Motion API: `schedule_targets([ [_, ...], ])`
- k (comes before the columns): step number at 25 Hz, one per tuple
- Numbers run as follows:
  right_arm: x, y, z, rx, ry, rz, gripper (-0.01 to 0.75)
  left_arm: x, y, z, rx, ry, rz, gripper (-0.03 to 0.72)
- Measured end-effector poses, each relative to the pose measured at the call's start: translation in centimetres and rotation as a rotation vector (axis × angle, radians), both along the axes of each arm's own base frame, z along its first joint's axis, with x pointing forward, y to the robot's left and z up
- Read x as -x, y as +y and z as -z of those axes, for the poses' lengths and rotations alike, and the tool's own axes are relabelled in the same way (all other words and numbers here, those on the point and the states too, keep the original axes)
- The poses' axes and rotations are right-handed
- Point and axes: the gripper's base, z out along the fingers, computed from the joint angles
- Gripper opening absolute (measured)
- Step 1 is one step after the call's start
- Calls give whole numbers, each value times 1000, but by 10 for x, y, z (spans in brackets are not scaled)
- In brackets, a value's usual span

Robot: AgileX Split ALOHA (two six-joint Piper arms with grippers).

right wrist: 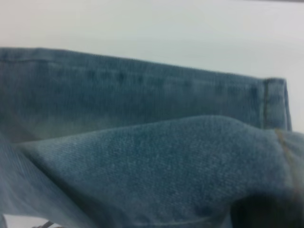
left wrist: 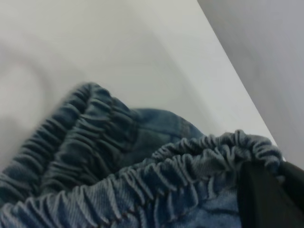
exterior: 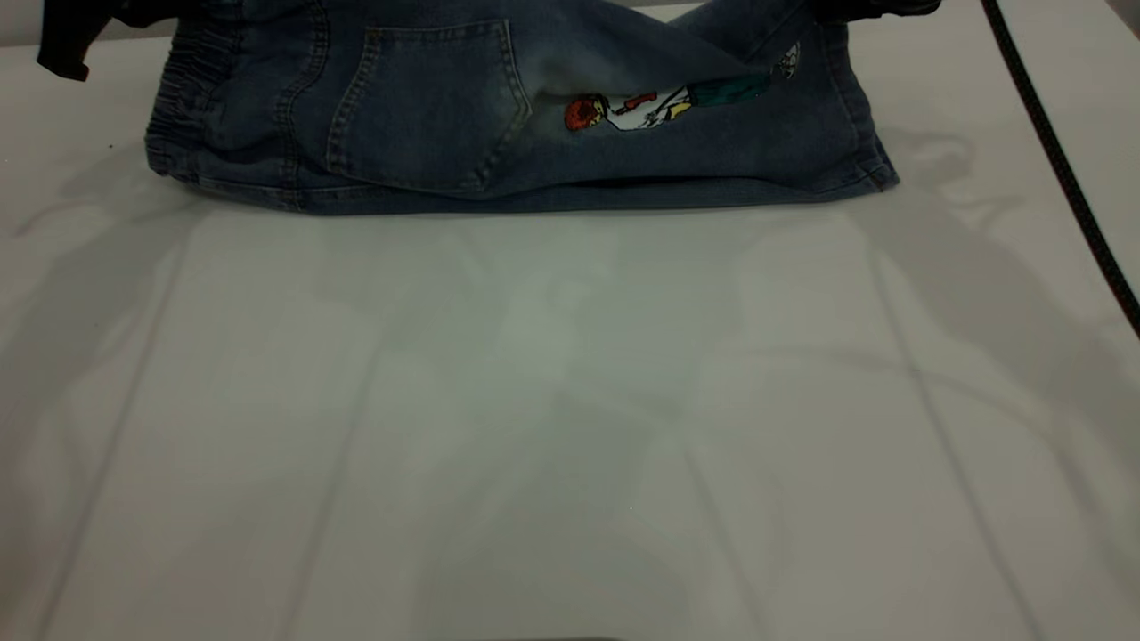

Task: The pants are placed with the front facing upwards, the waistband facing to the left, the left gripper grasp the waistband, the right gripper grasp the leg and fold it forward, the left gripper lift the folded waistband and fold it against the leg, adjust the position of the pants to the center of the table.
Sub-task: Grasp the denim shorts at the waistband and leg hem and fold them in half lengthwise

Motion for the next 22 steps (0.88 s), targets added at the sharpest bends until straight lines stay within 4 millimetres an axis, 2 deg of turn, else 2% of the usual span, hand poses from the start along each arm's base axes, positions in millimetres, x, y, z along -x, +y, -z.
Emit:
schedule_targets([
  [5, -6, -1, -1, -4, -97, 16, 39, -4, 1, 15, -11, 28, -6, 39],
  [9, -9, -1, -5, -8, -151, 25, 77, -4, 3, 25, -28, 51, -10, 41],
  [11, -9, -1, -6, -10, -161, 27, 120, -4, 3, 25, -34, 53, -13, 49],
  [14, -10, -1, -7, -12, -167, 30, 226, -7, 3, 23, -55, 42, 5, 78],
  [19, -9, -1, -5, -23, -144, 37, 421, -15, 0, 13, -77, -8, 75, 199],
  [22, -7, -1, -2, -24, -110, 34, 473, -22, -5, 4, -87, -59, 163, 282],
])
